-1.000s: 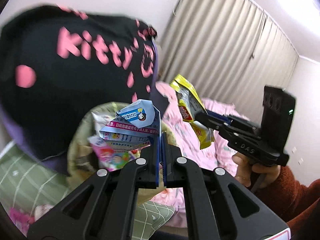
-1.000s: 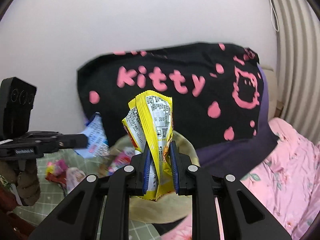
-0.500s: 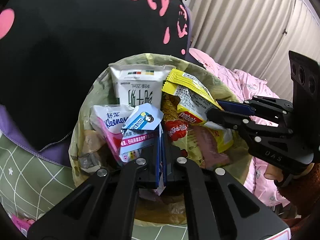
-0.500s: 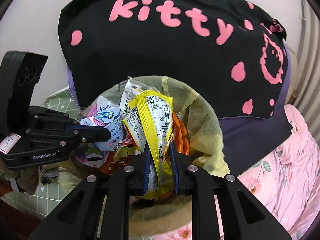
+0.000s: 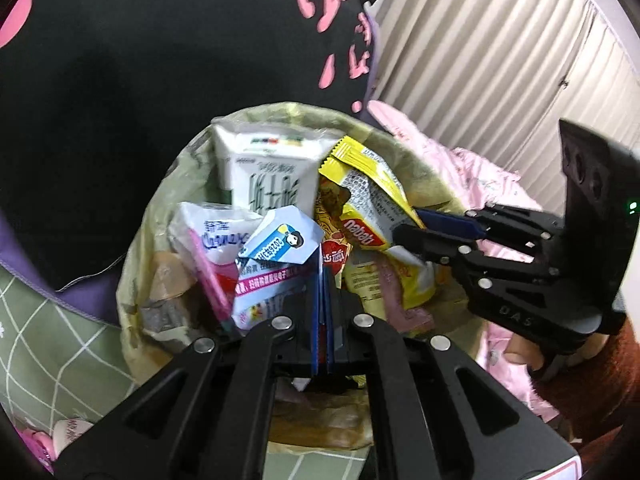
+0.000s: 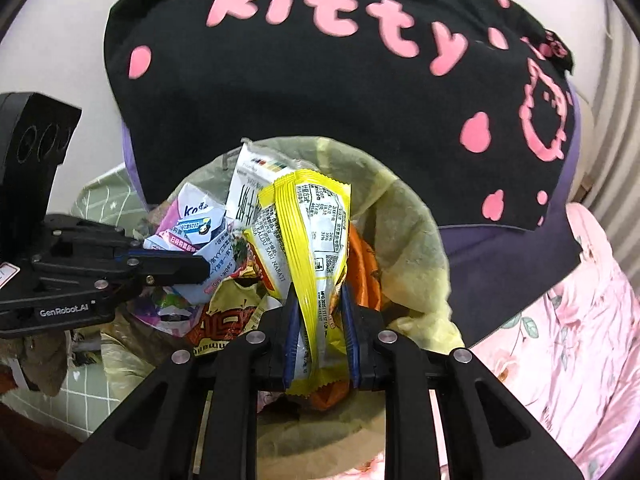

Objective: Collect trash
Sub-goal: 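Open the left tool and right tool to drop the wrappers into the bin, then move both tools back over the table toward the red and black wrappers, then grasp the black wrapper strip with the right tool, then lift the black wrapper with the right tool while the left tool grasps the red wrapper, then carry the black and red wrappers over the yellow bin with both tools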

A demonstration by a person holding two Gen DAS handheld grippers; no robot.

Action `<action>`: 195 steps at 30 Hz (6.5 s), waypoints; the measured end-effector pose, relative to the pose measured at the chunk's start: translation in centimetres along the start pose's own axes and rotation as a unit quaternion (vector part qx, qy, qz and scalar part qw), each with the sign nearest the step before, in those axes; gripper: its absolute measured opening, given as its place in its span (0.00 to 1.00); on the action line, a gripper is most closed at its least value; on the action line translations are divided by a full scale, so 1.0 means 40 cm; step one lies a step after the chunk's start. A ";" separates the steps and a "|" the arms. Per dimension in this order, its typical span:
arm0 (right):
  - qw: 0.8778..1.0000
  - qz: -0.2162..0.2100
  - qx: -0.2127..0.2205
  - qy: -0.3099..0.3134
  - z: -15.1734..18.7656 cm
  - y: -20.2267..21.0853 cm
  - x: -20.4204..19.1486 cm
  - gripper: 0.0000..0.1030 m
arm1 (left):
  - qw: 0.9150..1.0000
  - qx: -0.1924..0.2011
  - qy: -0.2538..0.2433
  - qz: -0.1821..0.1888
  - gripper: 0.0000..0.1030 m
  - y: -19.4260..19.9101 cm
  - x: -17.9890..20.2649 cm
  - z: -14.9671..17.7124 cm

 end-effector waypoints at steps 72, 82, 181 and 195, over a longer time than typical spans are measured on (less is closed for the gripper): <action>0.953 -0.167 -0.092 0.238 0.190 -0.174 -0.622 0.48 | 0.966 0.045 0.242 -0.075 0.47 0.301 -0.310 0.743; 0.955 -0.162 -0.074 0.235 0.234 -0.141 -0.607 0.48 | 0.955 -0.015 0.231 -0.188 0.46 0.213 -0.330 0.671; 0.976 -0.097 0.149 0.126 0.101 0.233 -0.345 0.16 | 0.972 0.152 0.078 -0.162 0.26 0.440 -0.097 0.362; 0.984 0.011 0.179 0.008 0.115 0.341 -0.024 0.16 | 0.989 0.144 -0.030 -0.021 0.26 0.320 0.079 0.122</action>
Point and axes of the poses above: each gripper's, at about its wrist camera, not at the fingertips, and y roughly against the way its jaws point, x to its right, z to its underside, the point moved 1 cm from there along -y, roughly the way its jaws point, and after that the axes turned 15 degrees about -x, right-handed, at the moved point
